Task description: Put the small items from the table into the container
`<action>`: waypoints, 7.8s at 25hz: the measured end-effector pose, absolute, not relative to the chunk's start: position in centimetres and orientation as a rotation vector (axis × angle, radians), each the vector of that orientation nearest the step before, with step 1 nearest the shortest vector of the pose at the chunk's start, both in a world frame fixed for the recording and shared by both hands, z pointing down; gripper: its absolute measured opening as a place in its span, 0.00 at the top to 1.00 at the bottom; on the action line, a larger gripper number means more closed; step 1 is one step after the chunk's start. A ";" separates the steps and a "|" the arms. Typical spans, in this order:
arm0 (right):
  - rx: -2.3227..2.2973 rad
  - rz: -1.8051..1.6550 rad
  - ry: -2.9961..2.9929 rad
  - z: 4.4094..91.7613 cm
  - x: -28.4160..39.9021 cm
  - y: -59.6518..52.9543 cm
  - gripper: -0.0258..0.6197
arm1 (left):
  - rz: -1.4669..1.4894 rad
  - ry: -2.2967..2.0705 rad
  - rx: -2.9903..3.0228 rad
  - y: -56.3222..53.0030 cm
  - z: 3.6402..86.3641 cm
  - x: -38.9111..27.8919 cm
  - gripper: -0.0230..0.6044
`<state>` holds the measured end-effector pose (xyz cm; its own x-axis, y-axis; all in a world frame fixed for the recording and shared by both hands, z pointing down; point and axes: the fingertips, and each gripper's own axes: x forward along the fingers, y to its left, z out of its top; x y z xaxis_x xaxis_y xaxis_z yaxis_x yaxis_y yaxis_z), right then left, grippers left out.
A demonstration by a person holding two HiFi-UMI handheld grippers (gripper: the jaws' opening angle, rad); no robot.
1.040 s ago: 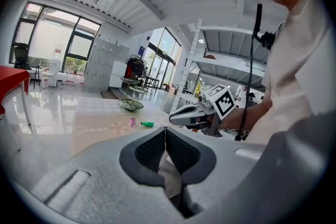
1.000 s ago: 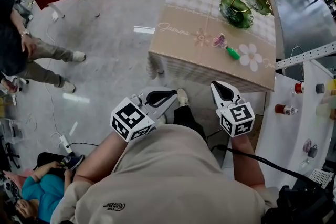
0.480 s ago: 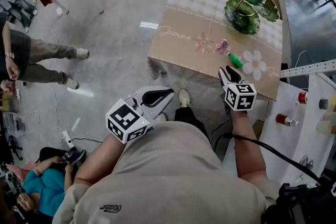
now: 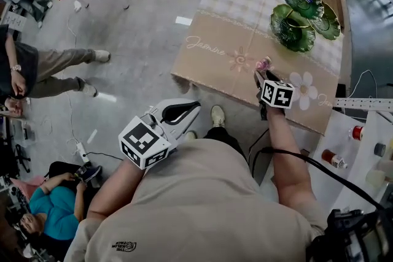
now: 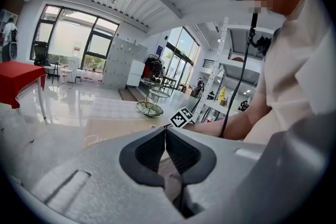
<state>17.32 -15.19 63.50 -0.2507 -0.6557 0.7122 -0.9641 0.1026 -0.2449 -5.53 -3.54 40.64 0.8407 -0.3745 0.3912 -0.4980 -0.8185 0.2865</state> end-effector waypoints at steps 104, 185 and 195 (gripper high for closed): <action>1.285 0.086 -2.059 36.3 26.1 -30.7 0.66 | 0.346 -0.760 2.640 -6.6 39.0 -3.8 0.95; 1.193 0.401 -1.946 64.9 27.1 -10.2 0.67 | 0.433 -0.507 2.659 -3.9 41.0 1.3 0.95; 1.067 0.447 -1.967 67.9 27.5 -11.5 0.69 | 0.424 -0.583 2.638 -6.9 41.1 2.8 0.95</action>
<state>27.49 -11.53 67.94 -0.2911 -0.5175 0.8046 -0.8146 0.5752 0.0752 2.81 -6.90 41.13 0.8667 -0.3331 0.3713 -0.4557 -0.8314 0.3180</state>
